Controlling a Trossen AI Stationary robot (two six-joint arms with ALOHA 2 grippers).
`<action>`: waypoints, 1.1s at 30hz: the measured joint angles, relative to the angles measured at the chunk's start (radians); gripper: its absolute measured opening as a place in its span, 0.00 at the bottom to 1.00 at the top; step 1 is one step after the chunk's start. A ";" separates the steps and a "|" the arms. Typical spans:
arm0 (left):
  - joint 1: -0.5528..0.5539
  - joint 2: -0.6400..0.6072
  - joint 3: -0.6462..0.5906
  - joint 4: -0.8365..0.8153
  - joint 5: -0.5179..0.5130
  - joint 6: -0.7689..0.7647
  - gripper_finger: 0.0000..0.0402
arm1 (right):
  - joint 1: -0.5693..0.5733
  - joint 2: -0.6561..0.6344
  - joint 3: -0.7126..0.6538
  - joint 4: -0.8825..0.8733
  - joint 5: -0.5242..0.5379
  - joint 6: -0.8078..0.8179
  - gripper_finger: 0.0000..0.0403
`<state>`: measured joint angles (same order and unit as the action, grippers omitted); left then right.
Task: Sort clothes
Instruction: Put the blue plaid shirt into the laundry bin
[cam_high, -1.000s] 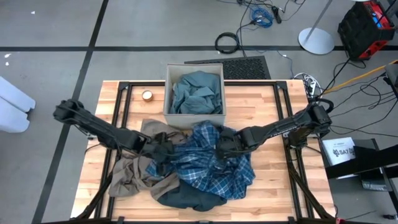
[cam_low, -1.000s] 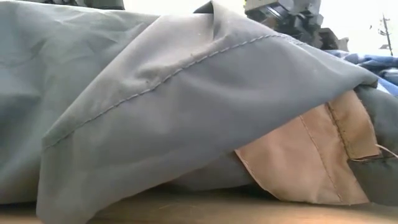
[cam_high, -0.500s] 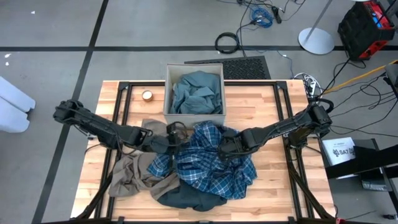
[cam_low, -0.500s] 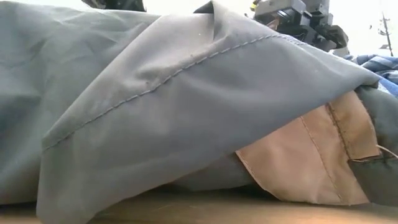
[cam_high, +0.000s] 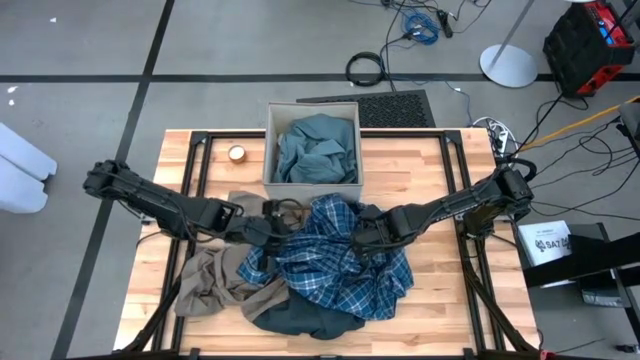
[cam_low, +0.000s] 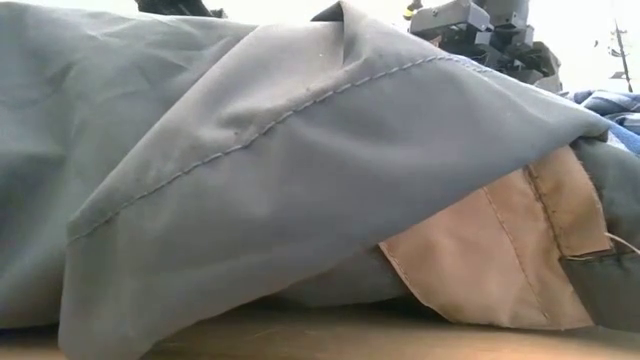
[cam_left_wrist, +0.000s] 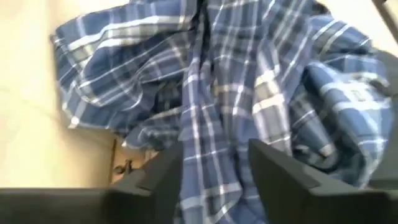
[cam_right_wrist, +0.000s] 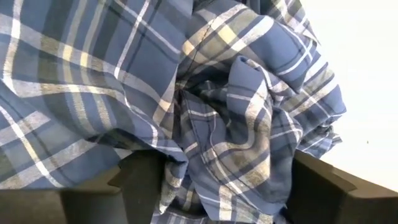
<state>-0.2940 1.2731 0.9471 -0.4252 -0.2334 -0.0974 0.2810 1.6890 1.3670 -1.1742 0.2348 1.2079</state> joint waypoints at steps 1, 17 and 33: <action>0.000 0.000 0.003 -0.013 -0.004 -0.001 0.51 | 0.000 0.000 0.000 0.002 0.000 0.000 0.68; 0.030 0.162 0.006 -0.130 0.037 -0.133 0.60 | 0.002 0.000 0.000 0.021 0.002 -0.026 0.68; 0.030 0.023 0.082 -0.123 -0.009 -0.125 0.03 | 0.002 0.000 0.000 0.019 0.011 -0.044 0.68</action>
<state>-0.2642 1.2961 1.0292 -0.5485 -0.2420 -0.2224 0.2832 1.6890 1.3670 -1.1552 0.2454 1.1636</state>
